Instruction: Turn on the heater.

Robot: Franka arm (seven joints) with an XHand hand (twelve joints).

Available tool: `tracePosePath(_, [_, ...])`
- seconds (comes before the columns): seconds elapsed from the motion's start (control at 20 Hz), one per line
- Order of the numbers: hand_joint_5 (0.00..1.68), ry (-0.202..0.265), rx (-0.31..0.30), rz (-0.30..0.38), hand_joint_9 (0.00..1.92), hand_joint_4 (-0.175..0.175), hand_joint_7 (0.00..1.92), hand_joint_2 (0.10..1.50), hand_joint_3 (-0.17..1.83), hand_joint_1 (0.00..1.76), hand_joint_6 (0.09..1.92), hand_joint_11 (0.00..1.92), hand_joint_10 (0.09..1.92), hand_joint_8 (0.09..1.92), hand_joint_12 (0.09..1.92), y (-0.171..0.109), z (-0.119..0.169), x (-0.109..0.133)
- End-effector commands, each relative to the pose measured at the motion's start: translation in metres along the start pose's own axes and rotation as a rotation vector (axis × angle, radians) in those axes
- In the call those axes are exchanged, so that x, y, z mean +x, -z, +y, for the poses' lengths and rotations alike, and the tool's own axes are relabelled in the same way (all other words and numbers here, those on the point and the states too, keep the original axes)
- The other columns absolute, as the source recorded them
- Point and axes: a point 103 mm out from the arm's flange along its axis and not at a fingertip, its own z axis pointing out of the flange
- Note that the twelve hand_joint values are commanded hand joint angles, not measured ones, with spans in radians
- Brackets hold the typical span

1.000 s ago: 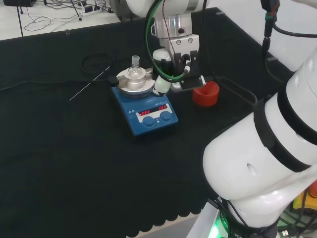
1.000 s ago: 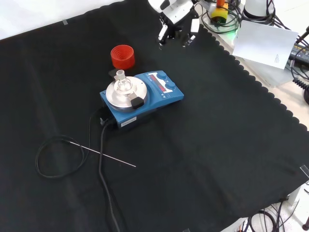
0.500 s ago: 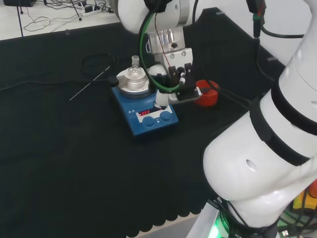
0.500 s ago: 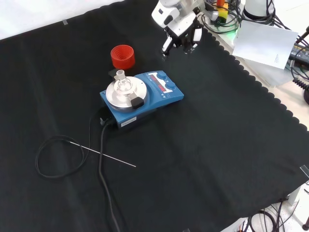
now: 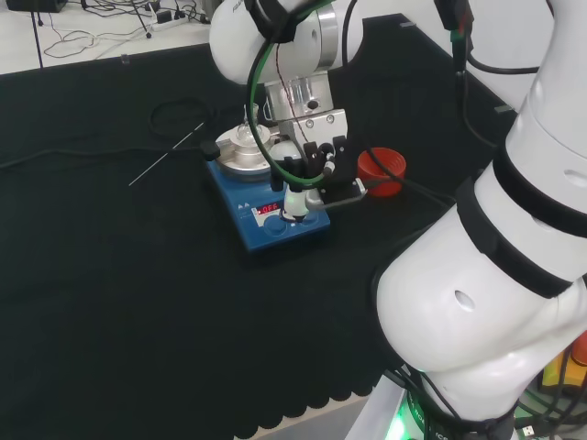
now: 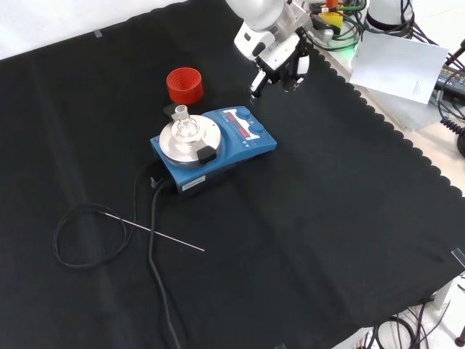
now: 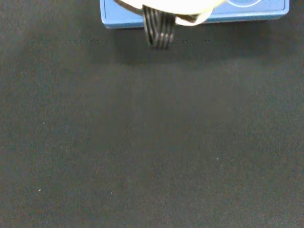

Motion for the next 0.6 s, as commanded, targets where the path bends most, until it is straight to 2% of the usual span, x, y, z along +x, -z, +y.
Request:
tracePosePath(0.05, [0.3, 0.004, 0.022, 0.004, 1.65, -0.069, 1.53, 0.74, 0.87, 1.39, 0.64, 1.56, 1.23, 1.34, 1.28, -0.007, 0.004, 0.002])
tracePosePath(0.6, [0.28, -0.002, 0.072, -0.004, 1.65, -0.061, 1.54, 0.72, 0.92, 1.39, 0.6, 1.55, 1.24, 1.34, 1.3, -0.021, 0.015, -0.003])
